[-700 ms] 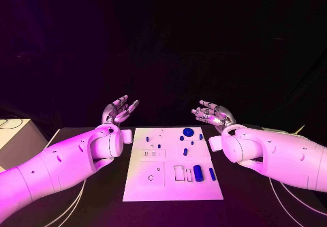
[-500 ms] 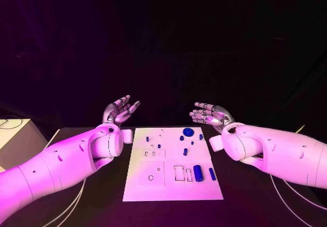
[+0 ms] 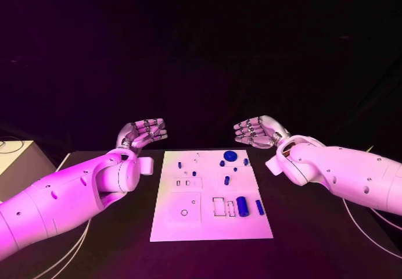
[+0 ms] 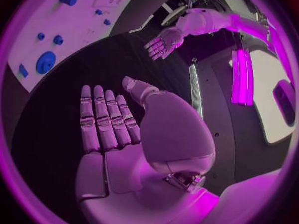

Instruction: Assemble the parts on the task board

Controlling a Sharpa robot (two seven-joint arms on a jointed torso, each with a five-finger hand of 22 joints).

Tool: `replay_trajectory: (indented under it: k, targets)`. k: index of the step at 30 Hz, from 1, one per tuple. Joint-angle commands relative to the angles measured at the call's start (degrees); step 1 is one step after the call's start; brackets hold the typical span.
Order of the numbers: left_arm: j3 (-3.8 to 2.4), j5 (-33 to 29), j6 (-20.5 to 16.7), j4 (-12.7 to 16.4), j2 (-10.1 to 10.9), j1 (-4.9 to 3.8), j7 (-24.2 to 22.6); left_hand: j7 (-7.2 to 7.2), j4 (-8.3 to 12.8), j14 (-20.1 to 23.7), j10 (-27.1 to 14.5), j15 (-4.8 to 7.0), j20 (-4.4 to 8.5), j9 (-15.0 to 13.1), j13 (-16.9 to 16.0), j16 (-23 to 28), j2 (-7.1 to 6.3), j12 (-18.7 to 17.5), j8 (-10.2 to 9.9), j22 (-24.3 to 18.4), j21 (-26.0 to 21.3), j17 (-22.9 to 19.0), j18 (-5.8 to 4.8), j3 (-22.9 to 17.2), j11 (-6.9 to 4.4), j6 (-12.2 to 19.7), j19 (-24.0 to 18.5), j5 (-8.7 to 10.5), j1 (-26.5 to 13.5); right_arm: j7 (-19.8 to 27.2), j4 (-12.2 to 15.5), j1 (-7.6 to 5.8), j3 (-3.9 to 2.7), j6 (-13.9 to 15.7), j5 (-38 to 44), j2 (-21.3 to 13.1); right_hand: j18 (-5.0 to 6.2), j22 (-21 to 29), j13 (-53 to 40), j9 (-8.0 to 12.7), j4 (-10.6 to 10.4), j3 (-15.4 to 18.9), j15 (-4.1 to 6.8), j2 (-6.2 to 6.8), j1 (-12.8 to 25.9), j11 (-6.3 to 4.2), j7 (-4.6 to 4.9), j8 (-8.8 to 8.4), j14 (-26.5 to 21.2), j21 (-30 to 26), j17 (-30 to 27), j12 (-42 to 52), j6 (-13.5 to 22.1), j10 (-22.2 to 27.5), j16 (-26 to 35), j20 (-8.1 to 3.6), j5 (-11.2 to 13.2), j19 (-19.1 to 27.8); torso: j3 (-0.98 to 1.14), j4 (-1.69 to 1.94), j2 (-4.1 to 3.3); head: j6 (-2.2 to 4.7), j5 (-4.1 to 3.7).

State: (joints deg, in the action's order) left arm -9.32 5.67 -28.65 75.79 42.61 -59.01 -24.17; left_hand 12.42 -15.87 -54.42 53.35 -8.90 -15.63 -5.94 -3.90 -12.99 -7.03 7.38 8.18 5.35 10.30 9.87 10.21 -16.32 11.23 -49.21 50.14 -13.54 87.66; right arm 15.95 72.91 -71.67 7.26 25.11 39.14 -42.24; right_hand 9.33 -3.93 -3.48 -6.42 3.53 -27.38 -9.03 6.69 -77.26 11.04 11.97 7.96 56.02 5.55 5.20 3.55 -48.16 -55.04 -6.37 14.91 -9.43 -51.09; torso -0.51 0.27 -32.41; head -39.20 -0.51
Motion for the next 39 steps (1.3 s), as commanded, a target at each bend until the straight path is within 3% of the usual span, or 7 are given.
replay_trajectory:
  k: [1, 7, 11, 16, 19, 25, 39]
  targets:
    - [-0.13, 1.62, 2.79, 1.91, 0.99, -0.04, 0.47, 0.84, 0.02, -1.39, 1.57, 0.55, 0.63, -0.14, 0.07, -0.59, -0.73, -0.07, 0.44, 0.27, 0.94, 1.04, 0.4, -1.2, -0.54, -1.3, 1.7, 0.13, -0.26, -1.54, -0.27, -0.39, -0.02, -1.15, 15.16, -0.06, 1.21, -0.51, -0.05, -0.66, 0.87, -3.73, 2.54, 1.42, -0.81, -1.99, 0.01, 1.29, 7.64, 2.33, 0.77, 0.04, -6.8, -7.61, -1.76, -2.69, 0.73, -9.15, -0.05, 0.49, -1.0, 0.04, -0.39]
    - [-0.84, 2.28, 3.42, 6.01, 3.66, -0.05, 1.23, 0.03, 0.5, -5.55, 5.44, 2.09, 2.51, -0.6, 0.04, -2.49, -2.06, -0.68, 1.47, 1.47, 3.94, 4.39, 0.34, -3.99, -1.66, -3.81, 5.66, 0.18, -0.31, -4.54, -0.05, -1.47, -0.09, -1.24, 24.86, -0.33, 1.06, -2.05, -0.15, -1.08, 1.07, -2.4, 5.02, 1.84, -0.98, -3.41, -0.95, 1.75, 14.37, 6.11, 2.68, 0.15, -9.24, -11.27, -4.27, -5.4, 1.14, -15.14, -0.22, 1.24, -2.49, 0.5, -1.28]
    - [-1.58, 2.48, 4.04, 8.88, 5.34, -0.04, 1.58, -0.28, 1.19, -8.44, 6.93, 3.08, 3.8, -0.77, 0.07, -4.59, -2.74, -1.57, 1.81, 2.78, 6.53, 7.18, 0.26, -5.27, -2.15, -4.4, 7.75, 0.25, -0.54, -7.06, -0.09, -2.35, -0.14, -0.96, 30.21, -0.33, 0.99, -6.69, -0.25, -1.44, 1.18, 0.48, 8.32, 2.09, -1.08, -5.33, -2.08, 1.9, 24.4, 14.48, 7.33, 0.1, -11.58, -15.14, -9.74, -9.18, 0.98, -22.76, -0.41, 1.79, -3.42, 0.81, -1.77]
    - [-2.36, 2.56, 4.74, 12.62, 7.39, -0.03, 1.93, -0.53, 2.17, -9.92, 8.31, 3.87, 4.93, -0.91, 0.05, -8.11, -3.17, -2.6, 2.03, 4.88, 10.06, 10.82, 0.09, -6.11, -2.59, -4.81, 8.7, 0.32, -1.24, -10.72, -0.03, -3.22, -0.21, -1.93, 36.61, -0.31, 0.68, -12.14, -0.37, -1.59, 0.04, -1.31, 10.08, 3.53, 0.06, -6.65, -2.66, 0.97, 30.32, 22.96, 16.97, -0.01, -12.75, -16.76, -21.13, -10.8, -0.07, -27.3, -0.65, 2.44, -4.59, 1.21, -2.49]
    - [-2.65, 2.58, 5.13, 14.44, 8.29, -0.02, 2.04, -0.64, 2.91, -9.78, 9.11, 4.27, 5.48, -0.95, 0.02, -12.0, -3.43, -3.27, 2.05, 7.01, 13.29, 14.14, -0.05, -6.62, -2.77, -4.92, 8.3, 0.36, -1.92, -12.98, -0.06, -3.52, -0.24, -3.28, 39.75, -0.15, 0.71, -15.84, -0.46, -2.0, -1.16, -3.78, 10.09, 4.88, 1.0, -6.64, -2.97, 0.36, 29.23, 27.67, 24.61, -0.02, -12.92, -16.93, -30.96, -11.02, -0.6, -27.91, -0.81, 2.8, -5.2, 1.52, -2.8]
    - [-3.18, 2.62, 5.85, 17.37, 9.56, 0.0, 2.12, -0.68, 4.03, -7.85, 9.43, 4.76, 6.17, -0.98, -0.01, -22.47, -3.89, -3.53, 1.93, 12.83, 21.63, 20.78, -0.15, -7.6, -3.0, -4.91, 5.95, 0.41, -3.16, -17.28, -0.4, -3.83, -0.29, -6.44, 45.52, 0.46, -3.23, -47.25, -0.54, -3.29, -2.93, -6.09, 9.93, 6.75, 1.91, -6.68, -3.17, 0.0, 30.34, 54.86, 49.39, -0.02, -12.56, -16.48, -57.31, -10.88, -0.91, -32.88, -1.2, 3.52, -6.32, 2.03, -3.72]
    - [-3.7, 3.16, 6.76, 20.73, 11.06, 0.03, 2.48, -0.78, 4.24, -6.35, 10.06, 4.97, 6.35, -1.13, -0.12, -30.7, -4.56, -3.23, 2.07, 18.33, 29.39, 24.07, -0.01, -8.61, -3.17, -4.81, 3.36, 0.47, -4.13, -21.06, -3.72, -3.42, -0.29, -10.25, 49.72, 3.0, -3.86, -54.13, -0.43, -4.31, -4.43, -6.06, 9.44, 8.34, 2.83, -6.15, -3.21, -0.54, 29.99, 60.92, 56.82, -0.1, -10.93, -13.34, -65.86, -10.27, -0.48, -32.76, -1.71, 5.49, -8.01, 1.92, -5.66]
